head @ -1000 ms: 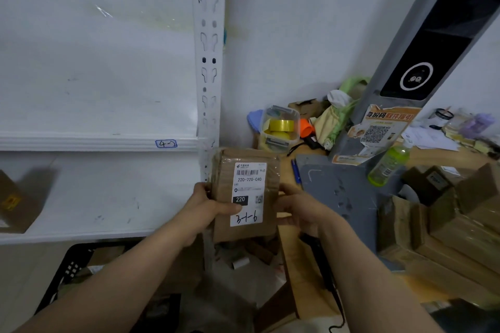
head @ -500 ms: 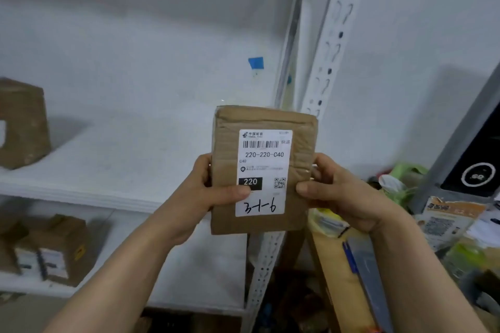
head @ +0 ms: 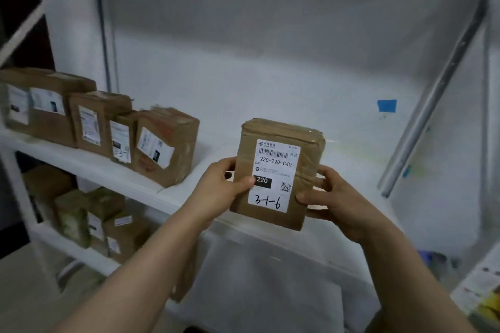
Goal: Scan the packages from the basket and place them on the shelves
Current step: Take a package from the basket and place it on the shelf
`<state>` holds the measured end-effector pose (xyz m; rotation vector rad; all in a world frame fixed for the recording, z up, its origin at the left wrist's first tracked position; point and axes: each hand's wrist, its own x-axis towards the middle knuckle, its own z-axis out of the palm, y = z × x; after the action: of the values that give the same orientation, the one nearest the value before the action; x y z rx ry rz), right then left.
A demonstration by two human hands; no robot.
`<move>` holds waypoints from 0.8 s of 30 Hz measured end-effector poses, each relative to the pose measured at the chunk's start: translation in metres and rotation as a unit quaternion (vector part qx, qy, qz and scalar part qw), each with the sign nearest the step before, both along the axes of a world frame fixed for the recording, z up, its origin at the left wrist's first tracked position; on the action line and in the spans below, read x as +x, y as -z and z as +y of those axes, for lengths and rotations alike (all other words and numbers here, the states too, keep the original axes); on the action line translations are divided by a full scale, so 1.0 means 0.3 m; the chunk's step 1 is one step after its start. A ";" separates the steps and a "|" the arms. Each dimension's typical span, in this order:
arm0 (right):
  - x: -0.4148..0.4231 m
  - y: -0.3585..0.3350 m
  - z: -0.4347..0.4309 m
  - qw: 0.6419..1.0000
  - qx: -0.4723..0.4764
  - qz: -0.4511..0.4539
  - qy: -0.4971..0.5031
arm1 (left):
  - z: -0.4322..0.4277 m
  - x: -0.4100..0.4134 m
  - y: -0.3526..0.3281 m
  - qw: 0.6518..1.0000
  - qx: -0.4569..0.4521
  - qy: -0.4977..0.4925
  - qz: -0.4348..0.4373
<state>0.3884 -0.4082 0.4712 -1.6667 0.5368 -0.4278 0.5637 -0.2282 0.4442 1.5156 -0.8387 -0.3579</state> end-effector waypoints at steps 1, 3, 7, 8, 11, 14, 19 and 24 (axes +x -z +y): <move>0.078 0.035 0.009 1.000 0.011 0.010 0.004 | 0.009 0.071 0.023 0.999 0.021 -0.031 -0.006; 0.226 0.109 0.032 0.999 0.036 0.031 0.011 | 0.033 0.201 0.063 0.995 0.069 -0.072 -0.028; 0.461 0.240 0.058 0.996 0.067 0.053 0.030 | 0.068 0.394 0.072 0.954 0.146 -0.151 -0.211; 0.507 0.262 0.055 0.995 0.067 0.054 0.042 | 0.074 0.429 0.051 0.932 0.164 -0.178 -0.270; 0.617 0.297 0.042 0.994 0.059 0.062 0.062 | 0.080 0.531 -0.025 0.886 0.205 -0.173 -0.379; 0.699 0.308 0.039 0.994 0.048 0.077 0.059 | 0.070 0.629 -0.063 0.851 0.258 -0.125 -0.439; 0.803 0.321 0.050 0.994 0.035 0.095 0.051 | 0.060 0.718 -0.059 0.811 0.319 -0.100 -0.480; 0.847 0.324 0.081 0.993 0.046 0.103 0.043 | 0.072 0.746 -0.045 0.801 0.325 -0.112 -0.490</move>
<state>0.6426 -0.3840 0.3741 -1.6116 0.7722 -0.2895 0.7876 -0.2066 0.4578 2.4841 -1.3931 0.4384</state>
